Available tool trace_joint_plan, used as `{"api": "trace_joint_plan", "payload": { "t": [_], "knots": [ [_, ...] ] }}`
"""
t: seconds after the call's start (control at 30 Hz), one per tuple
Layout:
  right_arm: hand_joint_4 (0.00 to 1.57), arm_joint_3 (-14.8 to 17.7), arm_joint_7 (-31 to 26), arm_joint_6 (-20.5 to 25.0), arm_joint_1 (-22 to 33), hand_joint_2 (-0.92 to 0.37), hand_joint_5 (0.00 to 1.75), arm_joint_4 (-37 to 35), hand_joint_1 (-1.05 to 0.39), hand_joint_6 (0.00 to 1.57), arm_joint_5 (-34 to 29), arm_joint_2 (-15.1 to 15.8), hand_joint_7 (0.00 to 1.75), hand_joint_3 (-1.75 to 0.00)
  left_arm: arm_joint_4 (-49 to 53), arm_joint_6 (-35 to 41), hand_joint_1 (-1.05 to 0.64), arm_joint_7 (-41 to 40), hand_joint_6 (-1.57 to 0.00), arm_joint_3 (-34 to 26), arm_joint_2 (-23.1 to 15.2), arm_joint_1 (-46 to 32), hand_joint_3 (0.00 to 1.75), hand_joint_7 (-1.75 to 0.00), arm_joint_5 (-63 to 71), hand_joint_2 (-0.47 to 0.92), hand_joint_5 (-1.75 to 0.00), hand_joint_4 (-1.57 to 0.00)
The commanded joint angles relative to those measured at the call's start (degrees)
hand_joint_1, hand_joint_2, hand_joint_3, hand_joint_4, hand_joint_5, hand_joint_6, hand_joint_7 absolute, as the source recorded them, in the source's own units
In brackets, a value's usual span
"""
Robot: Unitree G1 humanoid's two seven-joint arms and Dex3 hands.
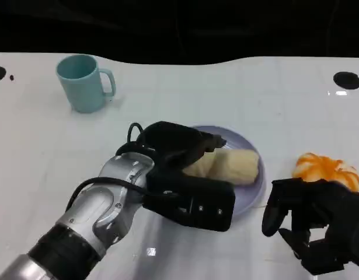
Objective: Grasp the towel on the left side of the plate with the left hand and place it into the plate.
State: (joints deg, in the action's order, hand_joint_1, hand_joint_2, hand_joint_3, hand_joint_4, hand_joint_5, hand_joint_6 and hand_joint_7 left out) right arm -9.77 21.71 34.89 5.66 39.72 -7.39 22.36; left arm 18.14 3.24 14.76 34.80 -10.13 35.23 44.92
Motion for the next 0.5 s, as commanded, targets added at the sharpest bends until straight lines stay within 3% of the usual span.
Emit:
{"api": "trace_joint_plan", "payload": {
  "t": [0.03, 0.27, 0.5],
  "knots": [
    [0.75, 0.80, 0.21, -0.59, 0.38, -0.54, 1.75, 0.32, 0.00, 0.70, 0.59, 0.61, 1.46, -1.11, -2.04, 0.65, -0.62, 1.49, -0.31, -0.48, -1.22, -0.96, 0.06, 0.00, 0.05, 0.92, -0.32, -0.29],
    [0.75, 1.03, 0.13, -0.94, 0.80, -0.54, 1.75, 0.29, 0.01, 0.70, 0.79, 0.68, 1.46, -1.11, -8.03, 1.80, -0.55, 3.21, -0.43, -3.53, -2.67, -3.68, 0.12, -0.05, -2.41, 0.92, -0.36, -0.37],
    [0.75, 1.14, -0.14, -1.25, 0.61, -0.55, 1.75, -0.29, 0.02, 0.70, 1.22, 0.26, 1.47, -1.11, -18.47, 3.21, -0.44, 10.30, -0.57, -12.13, -5.05, -8.59, 0.23, -0.09, -14.89, 0.92, -0.48, -0.54]
  ]
}}
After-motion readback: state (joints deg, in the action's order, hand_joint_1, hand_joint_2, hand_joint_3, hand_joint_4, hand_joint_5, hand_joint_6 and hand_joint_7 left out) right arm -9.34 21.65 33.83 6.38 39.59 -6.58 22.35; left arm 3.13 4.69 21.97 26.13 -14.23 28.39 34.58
